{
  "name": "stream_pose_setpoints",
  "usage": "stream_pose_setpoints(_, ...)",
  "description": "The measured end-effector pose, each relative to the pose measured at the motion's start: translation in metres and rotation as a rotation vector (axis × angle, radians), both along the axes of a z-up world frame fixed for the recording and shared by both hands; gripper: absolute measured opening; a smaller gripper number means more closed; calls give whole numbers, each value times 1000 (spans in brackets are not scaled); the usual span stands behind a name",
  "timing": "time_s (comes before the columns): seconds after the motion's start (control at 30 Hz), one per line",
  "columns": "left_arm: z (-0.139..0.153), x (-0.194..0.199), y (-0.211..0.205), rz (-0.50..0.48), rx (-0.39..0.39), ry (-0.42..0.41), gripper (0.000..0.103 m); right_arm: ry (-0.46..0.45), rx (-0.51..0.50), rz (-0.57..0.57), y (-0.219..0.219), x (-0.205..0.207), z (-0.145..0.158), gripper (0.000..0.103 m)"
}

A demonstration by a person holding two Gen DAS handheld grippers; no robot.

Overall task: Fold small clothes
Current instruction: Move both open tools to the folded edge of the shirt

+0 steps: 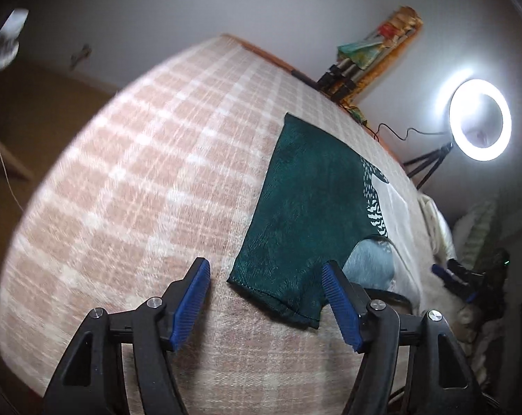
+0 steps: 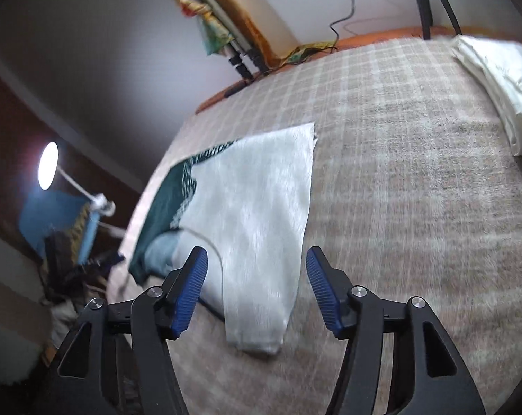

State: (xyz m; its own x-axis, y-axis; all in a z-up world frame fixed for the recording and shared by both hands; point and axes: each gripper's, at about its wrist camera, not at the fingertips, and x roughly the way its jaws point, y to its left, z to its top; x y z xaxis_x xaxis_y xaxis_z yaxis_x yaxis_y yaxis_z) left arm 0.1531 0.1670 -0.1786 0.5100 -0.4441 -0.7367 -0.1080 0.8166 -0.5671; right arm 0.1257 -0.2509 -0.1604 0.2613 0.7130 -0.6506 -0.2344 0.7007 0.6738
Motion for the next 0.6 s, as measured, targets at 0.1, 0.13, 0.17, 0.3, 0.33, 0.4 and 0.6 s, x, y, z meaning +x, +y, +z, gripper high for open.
stream_pose_setpoints(0.1,-10,5,2,17,-92,43,69,67,50,-41,-5,20,-16,60)
stream_pose_setpoints(0.13,-10,5,2,22,-102,41,69,84,66,-55,-5,26,-21,60)
stream_pose_setpoints(0.17,-10,7,0,16,-115,43,69,98,82,-66,-7,32,-25,60)
stream_pose_setpoints(0.3,-14,14,-5,8,-192,58,69,138,106,-84,-2,51,-42,60)
stream_pose_setpoints(0.33,-15,16,-8,5,-201,57,69,143,108,-84,1,55,-44,60)
stream_pose_setpoints(0.4,-14,20,-14,-6,-197,50,69,144,132,-89,5,62,-49,60)
stream_pose_setpoints(0.6,-14,34,-28,-18,-207,35,69,139,181,-116,15,87,-55,60)
